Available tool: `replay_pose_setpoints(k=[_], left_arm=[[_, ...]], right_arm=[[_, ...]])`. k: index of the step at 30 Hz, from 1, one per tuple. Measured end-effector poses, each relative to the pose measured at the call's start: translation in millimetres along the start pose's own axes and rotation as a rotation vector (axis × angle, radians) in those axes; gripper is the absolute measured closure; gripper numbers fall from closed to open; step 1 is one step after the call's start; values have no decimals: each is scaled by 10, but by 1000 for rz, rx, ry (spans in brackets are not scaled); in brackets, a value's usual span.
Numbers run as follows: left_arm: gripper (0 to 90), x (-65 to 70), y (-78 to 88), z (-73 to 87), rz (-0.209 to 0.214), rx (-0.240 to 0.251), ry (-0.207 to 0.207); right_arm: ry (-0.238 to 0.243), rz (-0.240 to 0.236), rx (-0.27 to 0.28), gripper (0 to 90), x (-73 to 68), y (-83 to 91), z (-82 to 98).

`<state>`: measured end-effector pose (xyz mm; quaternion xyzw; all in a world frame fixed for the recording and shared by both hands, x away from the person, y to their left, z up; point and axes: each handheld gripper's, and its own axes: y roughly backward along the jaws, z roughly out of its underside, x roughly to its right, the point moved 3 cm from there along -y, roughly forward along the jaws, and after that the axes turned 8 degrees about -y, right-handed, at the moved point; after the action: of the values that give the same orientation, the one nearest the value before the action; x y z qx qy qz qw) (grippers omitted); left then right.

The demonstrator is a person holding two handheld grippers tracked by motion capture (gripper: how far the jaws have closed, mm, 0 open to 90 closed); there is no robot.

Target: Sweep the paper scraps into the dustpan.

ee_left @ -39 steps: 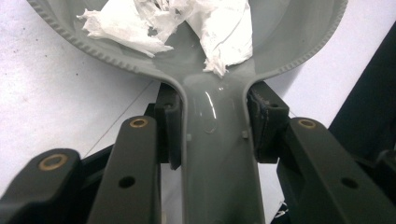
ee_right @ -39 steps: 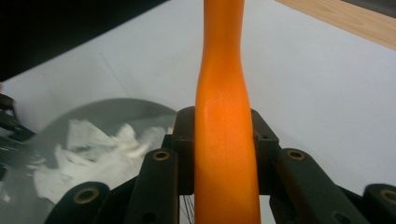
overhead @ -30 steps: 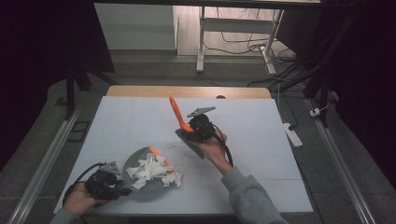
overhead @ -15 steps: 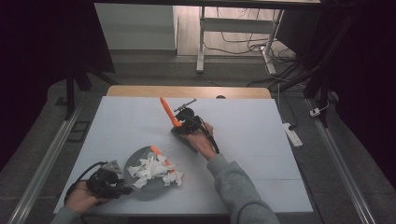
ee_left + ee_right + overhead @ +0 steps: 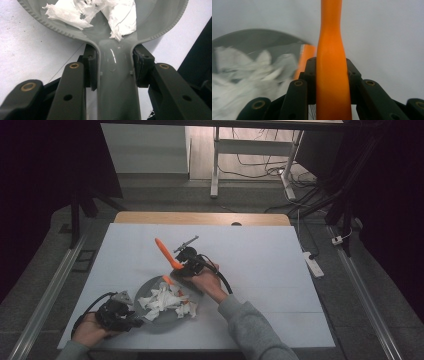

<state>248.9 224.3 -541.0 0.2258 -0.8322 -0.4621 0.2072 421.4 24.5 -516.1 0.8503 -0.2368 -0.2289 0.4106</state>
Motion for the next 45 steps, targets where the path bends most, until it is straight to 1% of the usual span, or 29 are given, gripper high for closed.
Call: replay_pose_setpoints(k=[2,4,5,7,8,10,11,12,13,15,17,20,23,29,32,34,36,39,41,43,45], left_arm=[[617,1,-7,-2,0,-3,0],[617,0,-9,0,0,-4,1],[617,0,-11,-1,0,-4,2],[617,-3,-12,-3,1,-4,-1],[617,-4,-13,-5,2,-7,-3],[617,-4,-15,-5,1,-8,-3],[617,-3,-16,-4,1,-7,-2],[617,-3,-17,-3,2,-5,-2],[617,-3,-18,-3,2,-5,-1],[617,-3,-20,-2,1,-9,-2],[617,-5,-24,0,2,-10,-3],[617,-7,-29,3,5,-12,-3],[617,-4,-27,3,5,-12,-5],[617,7,-24,34,11,-12,-6],[617,15,-19,55,16,-13,-7],[617,23,-12,66,18,-13,-11],[617,32,-8,75,20,-13,-14],[617,45,0,84,19,-15,-18],[617,53,2,86,18,-16,-20],[616,65,0,86,17,-16,-19],[616,72,1,83,15,-17,-20]], right_arm=[[23,-19,-7,706,-118,-6,37],[36,-30,-1,706,-191,7,63],[38,-46,3,706,-222,21,76],[31,-93,13,706,-291,61,97],[37,-105,13,705,-325,82,104],[47,-113,29,706,-379,146,101],[54,-127,54,705,-385,190,85],[47,-133,81,705,-384,243,66],[45,-129,105,705,-367,306,46],[35,-110,160,705,-305,430,8],[19,-91,200,705,-224,541,-13],[-1,-64,231,705,-109,661,-12],[-18,-50,245,705,-23,729,16],[-50,-30,248,705,75,803,165],[-72,-53,246,705,95,828,271],[-76,-71,239,704,79,851,339],[-65,-61,230,704,59,864,396],[-72,-23,204,705,70,838,465],[-96,1,183,705,108,786,506],[-118,13,168,705,137,724,540],[-127,15,157,705,142,670,563]])
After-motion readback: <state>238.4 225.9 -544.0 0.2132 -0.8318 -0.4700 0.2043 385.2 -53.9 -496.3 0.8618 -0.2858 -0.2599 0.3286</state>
